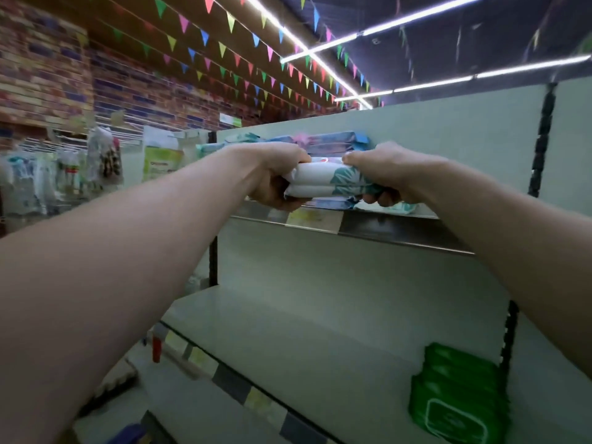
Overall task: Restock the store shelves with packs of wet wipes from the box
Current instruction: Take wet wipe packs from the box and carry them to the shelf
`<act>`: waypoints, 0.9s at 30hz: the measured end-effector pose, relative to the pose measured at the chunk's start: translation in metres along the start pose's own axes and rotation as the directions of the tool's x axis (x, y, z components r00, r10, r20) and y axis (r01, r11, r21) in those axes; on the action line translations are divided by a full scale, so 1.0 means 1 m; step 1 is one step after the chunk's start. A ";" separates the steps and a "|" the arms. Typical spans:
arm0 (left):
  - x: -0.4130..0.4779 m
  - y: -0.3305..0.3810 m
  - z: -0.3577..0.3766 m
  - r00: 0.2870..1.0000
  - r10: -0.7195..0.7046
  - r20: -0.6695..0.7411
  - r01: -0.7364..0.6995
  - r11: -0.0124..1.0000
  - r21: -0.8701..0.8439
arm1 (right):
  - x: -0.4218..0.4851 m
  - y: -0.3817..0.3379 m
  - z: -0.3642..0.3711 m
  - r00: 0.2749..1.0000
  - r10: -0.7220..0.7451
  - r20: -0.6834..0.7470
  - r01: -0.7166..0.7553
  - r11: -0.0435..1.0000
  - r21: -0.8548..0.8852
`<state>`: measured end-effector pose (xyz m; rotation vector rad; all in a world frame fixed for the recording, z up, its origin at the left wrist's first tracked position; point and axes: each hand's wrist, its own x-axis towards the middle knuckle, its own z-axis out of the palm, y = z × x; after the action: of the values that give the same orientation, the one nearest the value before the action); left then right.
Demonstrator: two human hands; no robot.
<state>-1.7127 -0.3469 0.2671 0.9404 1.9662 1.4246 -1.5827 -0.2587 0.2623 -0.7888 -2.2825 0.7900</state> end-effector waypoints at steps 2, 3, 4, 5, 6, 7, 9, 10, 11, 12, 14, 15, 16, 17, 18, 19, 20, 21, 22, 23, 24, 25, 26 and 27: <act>0.015 0.009 0.002 0.999 0.022 0.041 -0.023 0.999 0.026 | 0.009 0.001 -0.007 1.000 0.015 -0.024 -0.016 1.000 -0.026; 0.023 0.013 0.003 0.998 0.032 0.062 -0.035 0.999 0.042 | 0.014 0.002 -0.010 0.999 0.027 -0.041 -0.029 0.999 -0.029; 0.030 0.017 0.004 0.996 0.044 0.079 -0.048 0.997 0.052 | 0.017 0.002 -0.012 0.997 0.042 -0.058 -0.044 0.998 -0.033; 0.038 0.020 0.006 0.994 0.055 0.094 -0.060 0.996 0.058 | 0.021 0.002 -0.014 0.996 0.057 -0.075 -0.061 0.997 -0.043; 0.045 0.024 0.007 0.992 0.064 0.105 -0.071 0.996 0.060 | 0.025 0.003 -0.016 0.993 0.073 -0.092 -0.079 0.995 -0.055; 0.053 0.026 0.008 0.991 0.073 0.115 -0.080 0.995 0.057 | 0.028 0.003 -0.018 0.990 0.088 -0.110 -0.096 0.993 -0.065; 0.066 0.031 0.012 0.986 0.089 0.141 -0.094 0.995 0.029 | 0.034 0.004 -0.022 0.983 0.111 -0.145 -0.123 0.990 -0.075; 0.072 0.033 0.014 0.982 0.105 0.158 -0.108 0.994 0.015 | 0.038 0.005 -0.023 0.980 0.121 -0.160 -0.135 0.988 -0.079; 0.078 0.035 0.016 0.976 0.124 0.178 -0.127 0.992 0.006 | 0.042 0.006 -0.025 0.976 0.133 -0.175 -0.148 0.986 -0.079; 0.082 0.038 0.018 0.969 0.149 0.197 -0.152 0.988 -0.002 | 0.047 0.008 -0.027 0.970 0.146 -0.193 -0.163 0.983 -0.078; 0.091 0.041 0.020 0.956 0.190 0.224 -0.183 0.982 -0.052 | 0.055 0.012 -0.031 0.960 0.175 -0.218 -0.196 0.977 -0.079; 0.095 0.042 0.022 0.950 0.202 0.238 -0.188 0.979 -0.083 | 0.059 0.014 -0.034 0.956 0.190 -0.224 -0.213 0.973 -0.083; 0.099 0.044 0.023 0.942 0.217 0.255 -0.197 0.975 -0.102 | 0.063 0.016 -0.037 0.952 0.202 -0.228 -0.226 0.970 -0.086; 0.103 0.045 0.024 0.933 0.232 0.275 -0.209 0.972 -0.111 | 0.067 0.018 -0.040 0.950 0.210 -0.232 -0.235 0.968 -0.085; 0.107 0.046 0.027 0.923 0.246 0.297 -0.222 0.968 -0.114 | 0.071 0.021 -0.042 0.947 0.216 -0.236 -0.241 0.967 -0.083; 0.112 0.048 0.029 0.914 0.260 0.312 -0.236 0.965 -0.113 | 0.075 0.023 -0.045 0.945 0.219 -0.241 -0.245 0.966 -0.080; 0.117 0.050 0.031 0.907 0.274 0.319 -0.252 0.962 -0.109 | 0.080 0.026 -0.049 0.943 0.222 -0.247 -0.248 0.966 -0.078; 0.123 0.052 0.034 0.901 0.286 0.325 -0.266 0.958 -0.106 | 0.085 0.029 -0.052 0.941 0.226 -0.251 -0.252 0.965 -0.077; 0.128 0.055 0.037 0.896 0.297 0.330 -0.281 0.955 -0.095 | 0.090 0.031 -0.055 0.939 0.233 -0.254 -0.260 0.962 -0.078; 0.132 0.058 0.040 0.892 0.305 0.333 -0.296 0.952 -0.079 | 0.095 0.033 -0.057 0.935 0.242 -0.258 -0.270 0.960 -0.079; 0.137 0.061 0.043 0.891 0.311 0.329 -0.311 0.949 -0.056 | 0.101 0.036 -0.059 0.931 0.252 -0.262 -0.282 0.956 -0.080; 0.142 0.064 0.046 0.892 0.315 0.324 -0.322 0.946 -0.031 | 0.106 0.038 -0.061 0.927 0.261 -0.268 -0.293 0.952 -0.085; 0.147 0.066 0.047 0.893 0.314 0.321 -0.331 0.944 -0.003 | 0.113 0.041 -0.062 0.924 0.268 -0.272 -0.302 0.949 -0.092; 0.151 0.068 0.048 0.894 0.314 0.321 -0.340 0.940 0.027 | 0.119 0.043 -0.063 0.922 0.274 -0.275 -0.311 0.945 -0.100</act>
<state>-1.7545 -0.1864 0.3143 1.4963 1.6952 1.2734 -1.6022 -0.1280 0.3131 -1.2468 -2.0281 0.6140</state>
